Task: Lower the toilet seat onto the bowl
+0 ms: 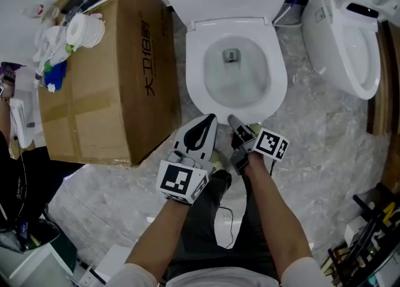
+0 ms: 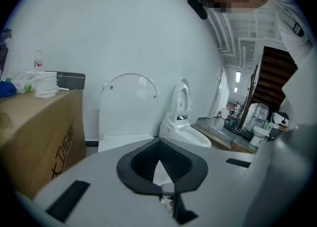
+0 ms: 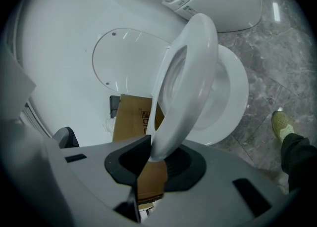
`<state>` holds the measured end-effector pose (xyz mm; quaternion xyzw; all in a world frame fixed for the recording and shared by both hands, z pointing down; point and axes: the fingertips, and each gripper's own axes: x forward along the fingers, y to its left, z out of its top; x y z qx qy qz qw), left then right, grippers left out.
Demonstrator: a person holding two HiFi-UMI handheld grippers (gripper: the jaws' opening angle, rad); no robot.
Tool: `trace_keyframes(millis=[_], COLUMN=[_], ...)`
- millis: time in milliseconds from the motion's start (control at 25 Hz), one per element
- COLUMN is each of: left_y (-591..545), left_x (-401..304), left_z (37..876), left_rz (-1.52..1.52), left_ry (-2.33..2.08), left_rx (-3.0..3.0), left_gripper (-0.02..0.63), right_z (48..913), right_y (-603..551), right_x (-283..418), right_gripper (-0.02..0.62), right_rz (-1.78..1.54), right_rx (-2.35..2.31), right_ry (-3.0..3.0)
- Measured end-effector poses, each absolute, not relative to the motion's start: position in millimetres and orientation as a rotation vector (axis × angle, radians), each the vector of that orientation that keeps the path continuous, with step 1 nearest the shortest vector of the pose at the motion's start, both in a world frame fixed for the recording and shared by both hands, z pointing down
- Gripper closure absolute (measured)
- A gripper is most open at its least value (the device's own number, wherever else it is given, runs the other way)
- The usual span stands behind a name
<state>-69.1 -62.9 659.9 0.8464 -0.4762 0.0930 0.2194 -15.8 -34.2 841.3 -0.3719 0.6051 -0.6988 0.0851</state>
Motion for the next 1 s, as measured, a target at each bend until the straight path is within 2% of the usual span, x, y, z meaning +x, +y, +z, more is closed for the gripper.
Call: trace_keyframes(millis=[1000], left_y=[-51], left_x=[-55], left_z=[723], left_rz=[0.305], left_ry=[-1.302], left_rx=[2.326], left_gripper=[0.598], right_z=[943], right_y=[-11], right_x=[-7], right_gripper=[0.499], right_rz=[-2.239], right_rx=[-0.956], right_ry=[1.772])
